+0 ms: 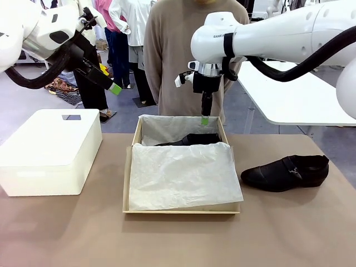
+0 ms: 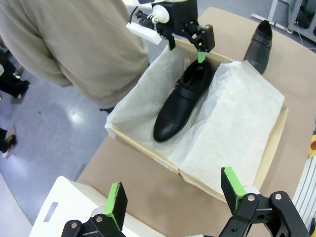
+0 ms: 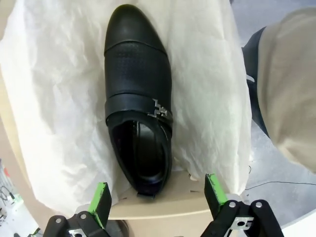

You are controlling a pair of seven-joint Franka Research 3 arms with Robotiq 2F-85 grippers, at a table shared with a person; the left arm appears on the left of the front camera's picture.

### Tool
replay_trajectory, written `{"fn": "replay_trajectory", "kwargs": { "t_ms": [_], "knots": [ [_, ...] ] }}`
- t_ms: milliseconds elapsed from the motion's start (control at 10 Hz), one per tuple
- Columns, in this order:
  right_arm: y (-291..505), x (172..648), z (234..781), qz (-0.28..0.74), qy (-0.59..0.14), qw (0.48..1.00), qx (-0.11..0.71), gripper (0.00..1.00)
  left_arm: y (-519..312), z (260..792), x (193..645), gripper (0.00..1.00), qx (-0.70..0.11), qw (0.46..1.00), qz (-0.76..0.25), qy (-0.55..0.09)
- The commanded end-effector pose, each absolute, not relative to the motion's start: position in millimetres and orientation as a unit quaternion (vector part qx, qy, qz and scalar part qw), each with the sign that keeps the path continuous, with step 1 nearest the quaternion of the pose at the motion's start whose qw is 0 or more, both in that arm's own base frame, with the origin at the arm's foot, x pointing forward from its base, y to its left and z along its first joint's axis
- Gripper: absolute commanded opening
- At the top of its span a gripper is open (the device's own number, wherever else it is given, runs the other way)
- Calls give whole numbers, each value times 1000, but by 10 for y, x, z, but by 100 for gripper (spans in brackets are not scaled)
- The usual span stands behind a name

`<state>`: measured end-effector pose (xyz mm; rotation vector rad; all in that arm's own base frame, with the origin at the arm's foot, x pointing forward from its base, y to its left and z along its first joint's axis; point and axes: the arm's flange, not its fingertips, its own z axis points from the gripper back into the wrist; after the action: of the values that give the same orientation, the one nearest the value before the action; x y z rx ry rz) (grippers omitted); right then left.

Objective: Pack the shoes into the box.
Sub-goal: Place one shoe of the Shoes into the Shoes Box, then place the other shoe of the Shoes into the Shoes Box.

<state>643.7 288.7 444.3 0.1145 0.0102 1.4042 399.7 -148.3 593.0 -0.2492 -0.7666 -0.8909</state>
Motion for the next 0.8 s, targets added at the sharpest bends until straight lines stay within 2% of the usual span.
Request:
{"fn": "replay_trajectory", "kwargs": {
  "t_ms": [0, 600, 700],
  "knots": [
    [2793, 6316, 4513, 652, 15, 755, 65, 100, -1458, 5917, 4006, 100, -125, 820, -424, -364],
    [2845, 6387, 4484, 646, 14, 761, 54, 100, -1458, 5917, 4006, 100, -125, 820, -424, -364],
    [2763, 6321, 4623, 654, 7, 756, 35, 100, -1458, 5917, 4006, 100, -125, 820, -424, -364]
  ]
}}
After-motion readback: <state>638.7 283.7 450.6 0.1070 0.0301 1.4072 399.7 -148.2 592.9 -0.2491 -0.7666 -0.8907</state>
